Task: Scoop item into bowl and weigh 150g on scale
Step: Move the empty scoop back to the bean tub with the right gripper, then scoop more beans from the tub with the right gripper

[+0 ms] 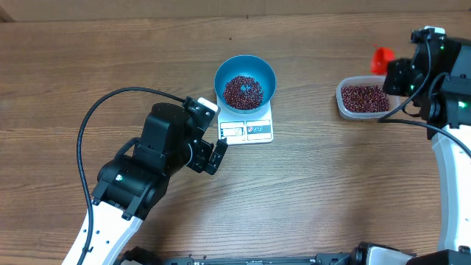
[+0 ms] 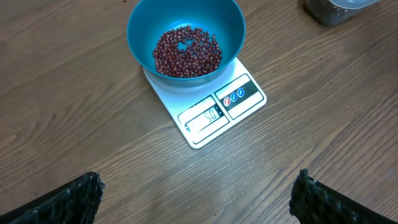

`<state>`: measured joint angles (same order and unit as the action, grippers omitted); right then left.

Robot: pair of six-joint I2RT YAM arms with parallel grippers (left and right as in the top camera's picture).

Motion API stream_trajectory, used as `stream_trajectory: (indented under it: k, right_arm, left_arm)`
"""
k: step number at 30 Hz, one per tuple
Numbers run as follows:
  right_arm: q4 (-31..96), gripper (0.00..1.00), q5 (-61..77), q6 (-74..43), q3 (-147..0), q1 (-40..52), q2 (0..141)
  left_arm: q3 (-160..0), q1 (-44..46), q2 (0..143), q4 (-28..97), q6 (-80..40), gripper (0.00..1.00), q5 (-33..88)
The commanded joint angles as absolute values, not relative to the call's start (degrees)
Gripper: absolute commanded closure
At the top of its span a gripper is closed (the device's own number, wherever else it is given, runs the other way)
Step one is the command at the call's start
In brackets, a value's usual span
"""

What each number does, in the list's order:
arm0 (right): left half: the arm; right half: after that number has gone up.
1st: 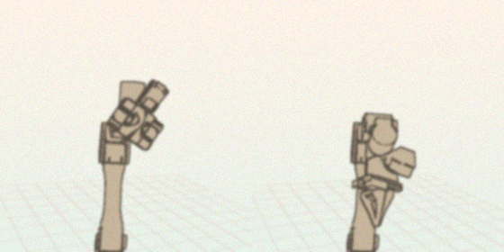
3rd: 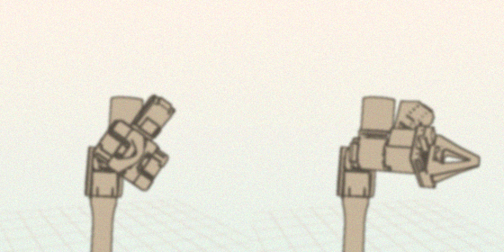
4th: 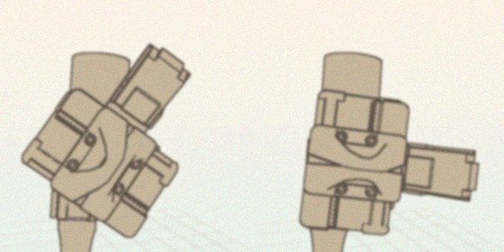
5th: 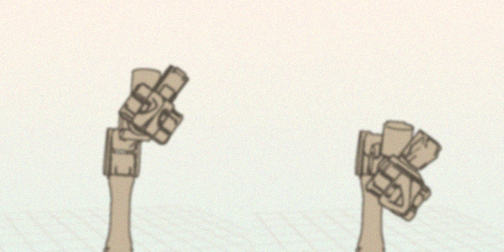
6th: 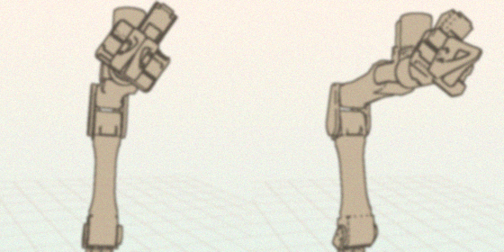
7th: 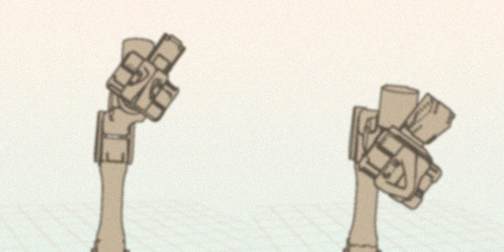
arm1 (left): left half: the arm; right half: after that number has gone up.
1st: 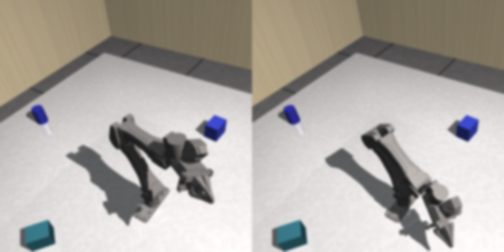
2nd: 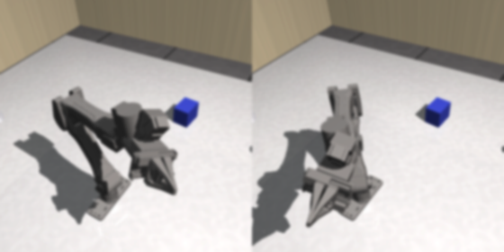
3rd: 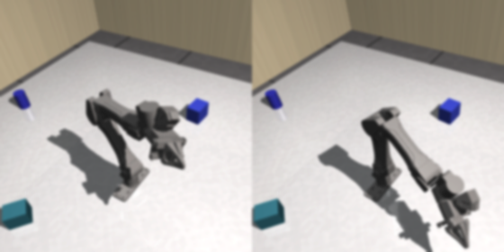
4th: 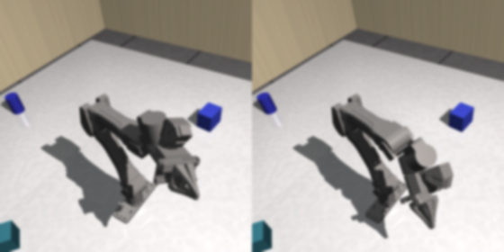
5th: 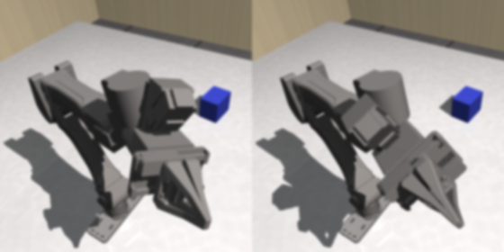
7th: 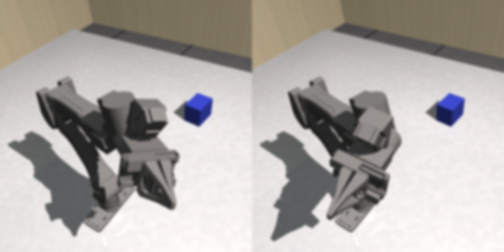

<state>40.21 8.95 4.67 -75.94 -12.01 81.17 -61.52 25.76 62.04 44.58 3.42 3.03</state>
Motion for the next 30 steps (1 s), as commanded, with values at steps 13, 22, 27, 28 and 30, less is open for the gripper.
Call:
stream_trajectory:
  k: [13,22,27,28,30]
  right_arm:
    - [44.49,0.96,-3.40,9.26,-76.18,-12.19,90.63]
    - [44.45,0.96,-6.44,9.30,-76.14,-12.21,95.48]
    - [44.01,0.96,-6.42,9.30,-76.14,-12.40,98.21]
    - [43.94,0.96,-6.42,9.30,-76.12,-12.47,98.72]
    - [43.86,0.96,-6.39,9.30,-76.12,-12.51,100.25]
  left_arm:
    - [-61.98,25.52,61.39,44.38,4.29,0.00,3.66]
    - [-61.98,25.52,61.39,44.38,4.29,0.01,3.66]
    - [-61.98,25.52,61.39,44.38,4.29,0.00,3.66]
    - [-61.98,25.52,61.39,44.38,4.29,0.00,3.66]
    - [-61.98,25.52,61.39,44.38,4.29,0.00,3.66]
